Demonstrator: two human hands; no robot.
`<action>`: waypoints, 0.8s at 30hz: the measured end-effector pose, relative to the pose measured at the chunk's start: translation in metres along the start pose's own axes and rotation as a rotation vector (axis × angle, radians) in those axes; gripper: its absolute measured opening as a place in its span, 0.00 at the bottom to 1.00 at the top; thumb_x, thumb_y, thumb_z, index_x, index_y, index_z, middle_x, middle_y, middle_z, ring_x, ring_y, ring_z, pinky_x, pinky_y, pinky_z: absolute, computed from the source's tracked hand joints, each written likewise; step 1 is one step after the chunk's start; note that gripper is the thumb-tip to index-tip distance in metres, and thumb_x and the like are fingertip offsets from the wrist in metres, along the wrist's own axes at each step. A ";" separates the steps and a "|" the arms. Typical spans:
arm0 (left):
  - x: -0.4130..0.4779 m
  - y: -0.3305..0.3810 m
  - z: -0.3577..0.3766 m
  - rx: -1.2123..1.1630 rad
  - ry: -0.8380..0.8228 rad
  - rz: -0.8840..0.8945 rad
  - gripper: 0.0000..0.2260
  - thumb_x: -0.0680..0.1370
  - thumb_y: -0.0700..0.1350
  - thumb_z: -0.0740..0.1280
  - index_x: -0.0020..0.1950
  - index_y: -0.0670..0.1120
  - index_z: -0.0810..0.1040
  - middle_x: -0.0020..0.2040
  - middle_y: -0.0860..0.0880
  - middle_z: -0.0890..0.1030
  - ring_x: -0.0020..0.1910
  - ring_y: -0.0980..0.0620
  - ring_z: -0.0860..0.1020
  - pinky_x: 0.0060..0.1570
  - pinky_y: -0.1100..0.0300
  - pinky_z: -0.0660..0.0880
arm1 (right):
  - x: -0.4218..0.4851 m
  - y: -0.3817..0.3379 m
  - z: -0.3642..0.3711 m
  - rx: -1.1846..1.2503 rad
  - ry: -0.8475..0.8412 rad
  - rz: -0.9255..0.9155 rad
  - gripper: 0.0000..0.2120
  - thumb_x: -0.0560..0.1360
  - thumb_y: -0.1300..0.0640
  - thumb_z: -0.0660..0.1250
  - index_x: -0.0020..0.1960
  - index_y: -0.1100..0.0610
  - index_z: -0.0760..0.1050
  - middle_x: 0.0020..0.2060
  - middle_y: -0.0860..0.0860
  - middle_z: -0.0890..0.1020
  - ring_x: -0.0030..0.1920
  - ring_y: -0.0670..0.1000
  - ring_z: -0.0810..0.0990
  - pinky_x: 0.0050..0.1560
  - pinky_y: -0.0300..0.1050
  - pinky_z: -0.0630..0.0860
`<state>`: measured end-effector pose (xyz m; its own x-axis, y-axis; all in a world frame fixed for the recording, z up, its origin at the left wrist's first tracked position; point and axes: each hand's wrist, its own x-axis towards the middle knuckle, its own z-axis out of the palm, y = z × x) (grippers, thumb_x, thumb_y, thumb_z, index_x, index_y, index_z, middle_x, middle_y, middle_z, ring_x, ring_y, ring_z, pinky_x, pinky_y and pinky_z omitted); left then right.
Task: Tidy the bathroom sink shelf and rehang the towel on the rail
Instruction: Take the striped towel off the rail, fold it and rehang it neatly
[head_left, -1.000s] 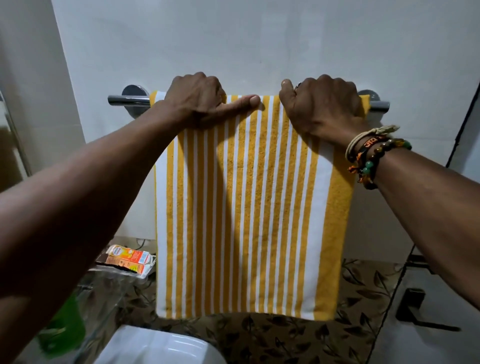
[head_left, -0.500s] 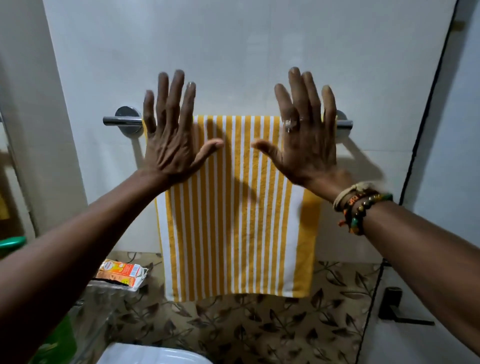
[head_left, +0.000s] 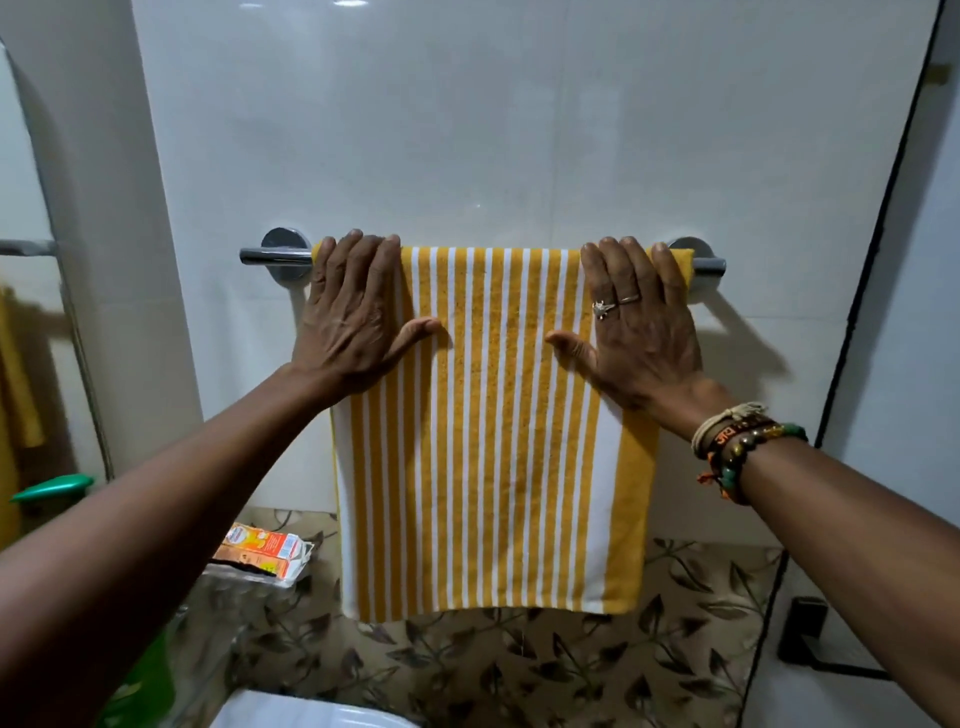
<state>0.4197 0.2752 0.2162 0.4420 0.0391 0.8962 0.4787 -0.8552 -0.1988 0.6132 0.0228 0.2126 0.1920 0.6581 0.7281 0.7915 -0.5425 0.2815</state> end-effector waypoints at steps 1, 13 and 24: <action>0.002 -0.001 0.001 -0.002 0.014 -0.006 0.40 0.75 0.70 0.54 0.75 0.39 0.62 0.70 0.38 0.68 0.73 0.39 0.62 0.77 0.47 0.46 | 0.007 0.000 0.002 -0.055 -0.031 -0.006 0.58 0.66 0.20 0.29 0.80 0.59 0.53 0.78 0.61 0.58 0.79 0.59 0.56 0.78 0.57 0.52; 0.044 -0.007 0.000 0.086 0.010 -0.088 0.33 0.72 0.77 0.50 0.42 0.46 0.68 0.37 0.44 0.73 0.37 0.46 0.68 0.43 0.51 0.63 | 0.059 0.001 -0.009 -0.035 0.376 0.067 0.34 0.79 0.30 0.47 0.42 0.59 0.74 0.34 0.59 0.79 0.35 0.58 0.76 0.39 0.50 0.68; 0.073 -0.031 -0.007 0.043 -0.180 0.030 0.36 0.67 0.80 0.54 0.26 0.46 0.68 0.21 0.50 0.66 0.21 0.53 0.65 0.31 0.64 0.55 | 0.084 0.006 -0.010 0.015 0.253 0.138 0.39 0.75 0.24 0.40 0.26 0.55 0.62 0.22 0.52 0.65 0.24 0.52 0.64 0.33 0.44 0.61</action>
<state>0.4318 0.3014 0.2903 0.5832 0.1093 0.8049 0.4937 -0.8346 -0.2443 0.6284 0.0695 0.2813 0.1492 0.4262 0.8922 0.7769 -0.6087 0.1608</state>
